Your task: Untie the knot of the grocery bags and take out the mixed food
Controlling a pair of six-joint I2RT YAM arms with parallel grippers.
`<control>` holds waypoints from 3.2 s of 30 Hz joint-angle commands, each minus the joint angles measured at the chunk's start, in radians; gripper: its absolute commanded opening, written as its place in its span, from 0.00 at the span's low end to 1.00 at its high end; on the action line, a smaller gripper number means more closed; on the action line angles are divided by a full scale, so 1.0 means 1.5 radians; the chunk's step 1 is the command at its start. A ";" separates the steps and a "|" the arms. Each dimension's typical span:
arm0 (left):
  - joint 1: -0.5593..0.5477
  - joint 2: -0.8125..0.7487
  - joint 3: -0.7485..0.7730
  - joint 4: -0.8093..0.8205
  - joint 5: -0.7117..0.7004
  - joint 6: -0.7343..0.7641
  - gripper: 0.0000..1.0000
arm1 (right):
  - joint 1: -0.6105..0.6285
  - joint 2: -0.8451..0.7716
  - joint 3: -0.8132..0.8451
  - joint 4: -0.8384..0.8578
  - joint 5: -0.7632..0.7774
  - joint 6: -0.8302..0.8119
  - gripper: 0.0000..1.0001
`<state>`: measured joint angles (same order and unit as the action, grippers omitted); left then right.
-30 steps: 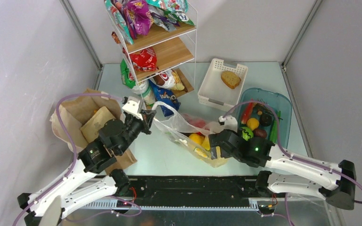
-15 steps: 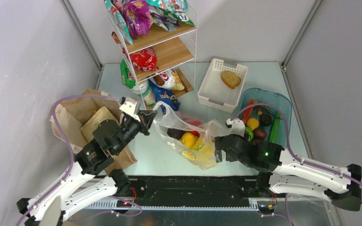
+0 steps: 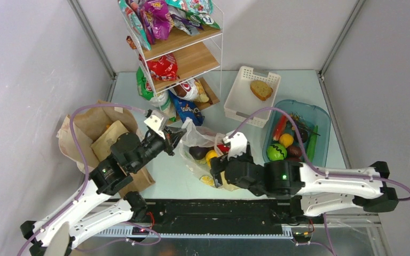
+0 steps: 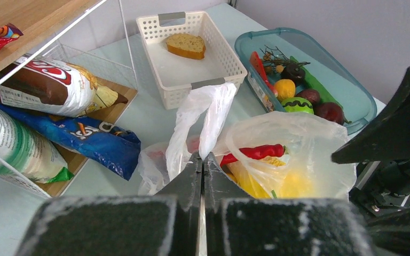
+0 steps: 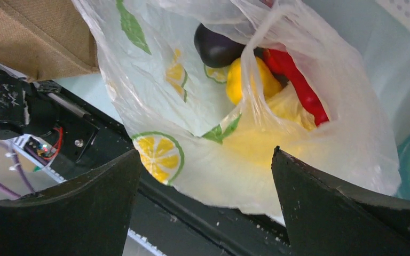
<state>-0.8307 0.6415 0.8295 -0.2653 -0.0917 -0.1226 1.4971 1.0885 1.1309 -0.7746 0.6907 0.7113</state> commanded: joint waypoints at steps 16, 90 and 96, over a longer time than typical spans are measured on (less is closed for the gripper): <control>0.003 0.004 0.004 0.031 0.033 0.008 0.00 | -0.198 0.199 0.017 0.220 -0.110 -0.160 0.71; 0.101 -0.077 -0.053 -0.035 0.106 0.006 0.00 | -0.096 -0.098 0.014 0.034 -0.203 -0.105 0.75; 0.100 -0.074 -0.053 -0.035 0.117 0.005 0.00 | -0.156 0.065 0.043 0.097 -0.208 -0.134 0.71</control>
<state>-0.6849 0.5236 0.7509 -0.3393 0.0578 -0.1307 1.3109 1.0904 1.1557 -0.7406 0.4019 0.5854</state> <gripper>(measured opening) 0.005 0.718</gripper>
